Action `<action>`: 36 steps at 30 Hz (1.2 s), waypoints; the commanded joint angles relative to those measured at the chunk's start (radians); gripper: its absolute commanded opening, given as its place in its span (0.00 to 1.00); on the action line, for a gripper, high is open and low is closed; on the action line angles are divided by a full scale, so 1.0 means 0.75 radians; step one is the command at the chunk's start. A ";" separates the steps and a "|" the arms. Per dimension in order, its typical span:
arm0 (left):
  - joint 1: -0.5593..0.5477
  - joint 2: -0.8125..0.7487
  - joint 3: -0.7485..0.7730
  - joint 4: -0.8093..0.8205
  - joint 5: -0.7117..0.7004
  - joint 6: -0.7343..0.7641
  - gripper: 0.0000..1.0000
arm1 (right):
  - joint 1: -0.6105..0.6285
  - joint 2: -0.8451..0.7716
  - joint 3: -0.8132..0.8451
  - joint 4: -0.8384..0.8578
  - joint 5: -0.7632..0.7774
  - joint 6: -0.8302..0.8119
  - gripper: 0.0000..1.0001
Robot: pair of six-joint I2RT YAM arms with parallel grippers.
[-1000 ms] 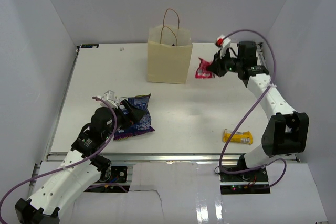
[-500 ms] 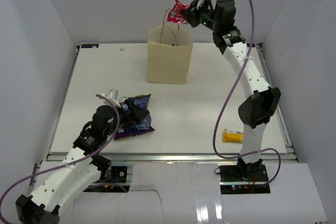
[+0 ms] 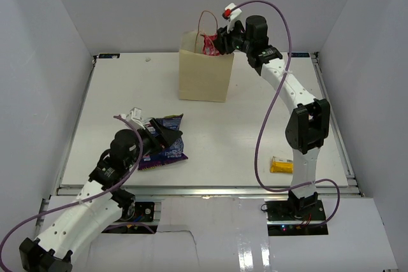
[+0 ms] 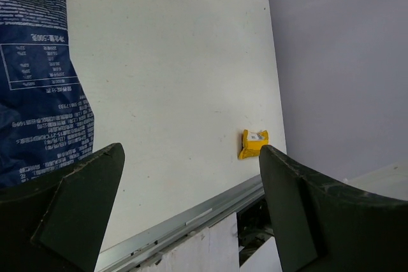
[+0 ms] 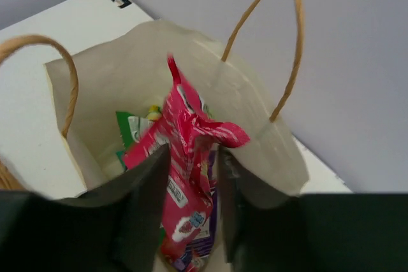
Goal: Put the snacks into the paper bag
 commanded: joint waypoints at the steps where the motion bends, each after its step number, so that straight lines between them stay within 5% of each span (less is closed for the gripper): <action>1: -0.006 0.104 0.004 0.136 0.122 0.023 0.98 | -0.007 -0.113 -0.054 -0.021 -0.096 -0.078 0.51; 3: -0.006 0.182 0.035 0.163 0.184 0.048 0.98 | -0.031 -0.180 -0.097 -0.054 -0.110 -0.070 0.75; 8: -0.010 0.470 0.096 0.265 0.429 0.091 0.94 | -0.303 -0.406 -0.335 -0.233 -0.592 -0.015 0.84; 10: -0.026 0.571 0.102 0.335 0.501 0.107 0.94 | -0.389 -0.493 -0.436 -0.572 -0.695 -0.327 0.88; 11: -0.048 0.604 0.116 0.398 0.518 0.109 0.94 | -0.419 -0.515 -0.463 -0.740 -0.717 -0.662 0.88; 12: -0.063 0.636 0.127 0.412 0.528 0.113 0.94 | -0.426 -0.540 -0.494 -1.112 -0.693 -0.856 0.88; 14: -0.114 0.743 0.163 0.449 0.542 0.120 0.94 | -0.436 -0.563 -0.661 -1.421 -0.581 -1.276 0.88; 16: -0.171 0.841 0.188 0.474 0.542 0.120 0.94 | -0.495 -0.622 -0.903 -1.594 -0.507 -1.326 0.89; 22: -0.292 1.039 0.270 0.523 0.526 0.101 0.94 | -0.616 -1.008 -1.383 -1.396 -0.201 -1.275 0.91; 26: -0.339 1.105 0.313 0.527 0.526 0.099 0.94 | -0.616 -1.229 -1.638 -1.357 -0.092 -1.603 0.93; 29: -0.361 1.123 0.323 0.531 0.528 0.093 0.94 | -0.616 -1.287 -1.804 -1.247 -0.057 -1.819 0.93; 36: -0.406 1.081 0.295 0.531 0.487 0.066 0.94 | -0.616 -1.127 -1.797 -1.065 -0.059 -1.799 0.78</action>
